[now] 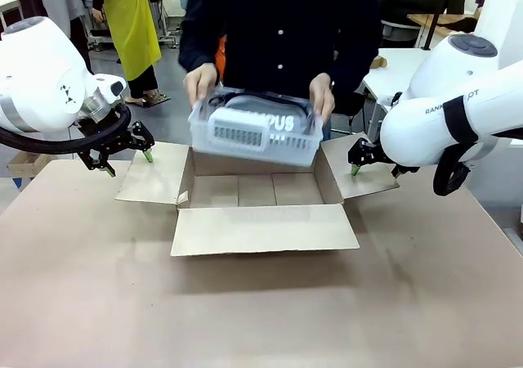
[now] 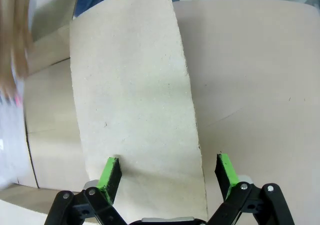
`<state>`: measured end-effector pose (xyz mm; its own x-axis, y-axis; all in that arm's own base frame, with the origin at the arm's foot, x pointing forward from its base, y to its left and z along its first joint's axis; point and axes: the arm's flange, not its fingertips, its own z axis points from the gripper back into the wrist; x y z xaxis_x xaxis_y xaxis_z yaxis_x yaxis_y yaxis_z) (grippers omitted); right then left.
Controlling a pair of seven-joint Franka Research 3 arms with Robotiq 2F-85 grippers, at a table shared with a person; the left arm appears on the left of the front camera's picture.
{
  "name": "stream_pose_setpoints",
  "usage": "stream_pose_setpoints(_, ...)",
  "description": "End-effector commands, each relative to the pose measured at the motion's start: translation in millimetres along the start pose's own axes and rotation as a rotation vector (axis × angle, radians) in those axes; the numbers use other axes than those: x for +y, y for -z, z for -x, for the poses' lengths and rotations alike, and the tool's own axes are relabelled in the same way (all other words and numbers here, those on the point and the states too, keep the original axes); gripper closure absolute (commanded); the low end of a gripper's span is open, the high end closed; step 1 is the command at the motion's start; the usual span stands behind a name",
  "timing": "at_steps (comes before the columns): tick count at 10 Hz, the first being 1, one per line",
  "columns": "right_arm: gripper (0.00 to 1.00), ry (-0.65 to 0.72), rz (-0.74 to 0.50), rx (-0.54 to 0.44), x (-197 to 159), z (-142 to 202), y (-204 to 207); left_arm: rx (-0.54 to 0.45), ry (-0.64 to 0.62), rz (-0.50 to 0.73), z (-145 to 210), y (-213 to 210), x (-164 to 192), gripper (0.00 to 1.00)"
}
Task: Pack the gift set into the box.
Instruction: Lift both hands away from the flaps of the Package Box.
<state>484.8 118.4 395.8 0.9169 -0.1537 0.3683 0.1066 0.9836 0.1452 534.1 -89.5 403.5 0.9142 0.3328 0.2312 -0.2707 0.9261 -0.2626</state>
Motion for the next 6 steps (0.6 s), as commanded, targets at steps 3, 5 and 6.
stream_pose_setpoints(3, 0.0, -0.001, 0.024, -0.003, 3.3, -2.2, -2.9, -0.002, -0.012, -0.015, 2.0, -2.3, -1.0, 0.0)
stream_pose_setpoints(5, 0.0, -0.001, 0.024, -0.003, 3.3, -2.2, -2.9, -0.002, -0.012, -0.015, 2.0, -2.3, -1.0, 0.0)
stream_pose_setpoints(6, 0.0, -0.001, 0.024, -0.003, 3.3, -2.2, -2.9, -0.002, -0.012, -0.015, 2.0, -2.3, -1.0, 0.0)
